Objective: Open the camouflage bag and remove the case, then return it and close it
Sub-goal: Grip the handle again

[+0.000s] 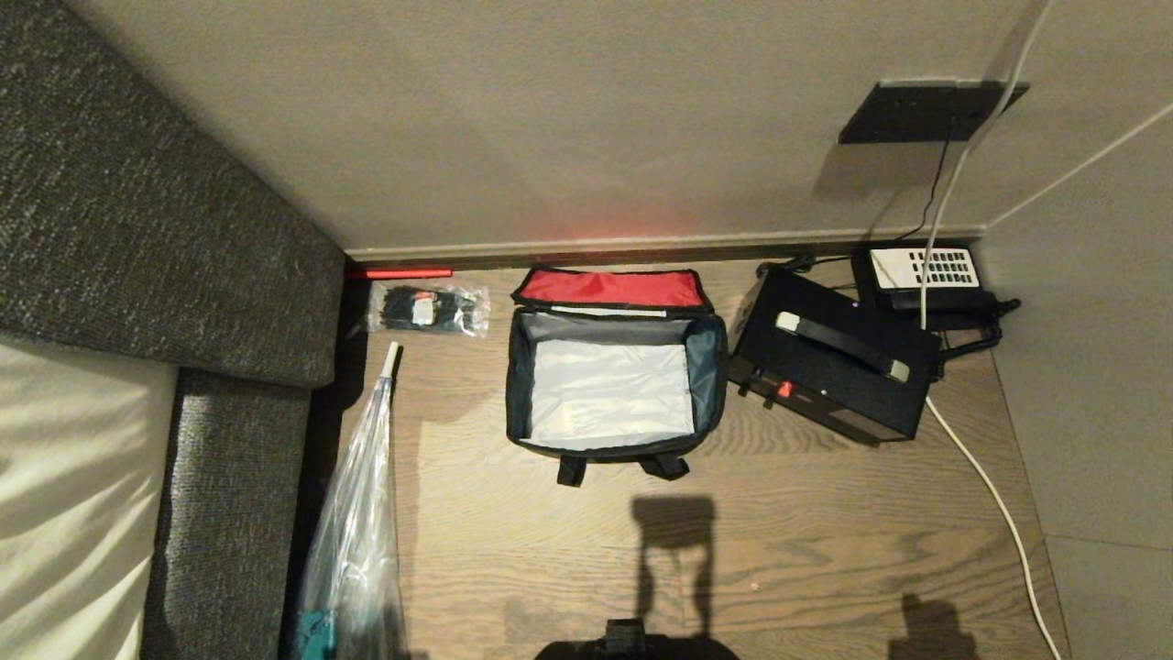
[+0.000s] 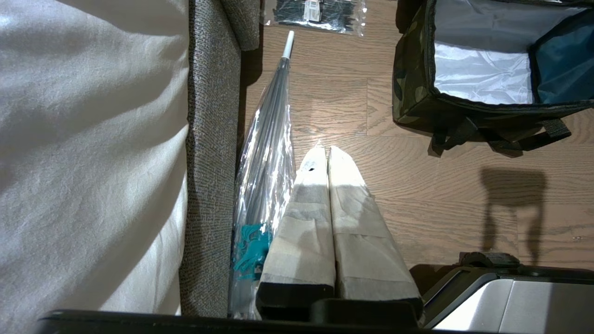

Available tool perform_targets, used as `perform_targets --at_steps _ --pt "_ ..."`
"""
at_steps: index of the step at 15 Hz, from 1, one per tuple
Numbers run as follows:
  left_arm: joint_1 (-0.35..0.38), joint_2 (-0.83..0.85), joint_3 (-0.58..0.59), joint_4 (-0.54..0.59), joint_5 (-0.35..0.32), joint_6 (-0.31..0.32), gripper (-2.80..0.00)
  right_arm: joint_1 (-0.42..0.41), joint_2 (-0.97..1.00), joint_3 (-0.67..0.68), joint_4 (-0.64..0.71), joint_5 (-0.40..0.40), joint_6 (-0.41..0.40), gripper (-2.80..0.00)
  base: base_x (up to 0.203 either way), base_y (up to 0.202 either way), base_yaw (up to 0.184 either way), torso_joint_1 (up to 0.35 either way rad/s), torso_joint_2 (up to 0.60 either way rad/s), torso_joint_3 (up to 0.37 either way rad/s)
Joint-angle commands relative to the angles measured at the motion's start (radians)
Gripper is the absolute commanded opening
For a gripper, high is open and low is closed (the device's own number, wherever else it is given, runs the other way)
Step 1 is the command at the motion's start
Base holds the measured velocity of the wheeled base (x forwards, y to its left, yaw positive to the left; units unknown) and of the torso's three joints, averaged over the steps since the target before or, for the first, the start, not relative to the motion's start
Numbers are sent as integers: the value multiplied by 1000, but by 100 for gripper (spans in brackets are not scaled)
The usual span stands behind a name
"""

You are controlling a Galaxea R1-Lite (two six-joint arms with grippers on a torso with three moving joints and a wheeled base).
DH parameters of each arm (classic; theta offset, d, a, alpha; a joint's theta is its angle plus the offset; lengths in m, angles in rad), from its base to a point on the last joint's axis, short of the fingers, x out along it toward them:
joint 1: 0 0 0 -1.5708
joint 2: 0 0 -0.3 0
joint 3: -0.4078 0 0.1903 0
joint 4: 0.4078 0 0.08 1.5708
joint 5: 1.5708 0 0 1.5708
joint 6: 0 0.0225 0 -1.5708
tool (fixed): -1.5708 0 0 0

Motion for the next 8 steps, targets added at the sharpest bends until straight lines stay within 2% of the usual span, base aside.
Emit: perform_targets --at_steps 1,8 --pt "1 -2 3 0 0 0 -280 0 -26 8 -20 1 5 -280 0 0 0 0 0 0" --pt "0 -2 3 0 0 -1 -280 0 -26 8 -16 -1 11 -280 0 0 0 0 0 0"
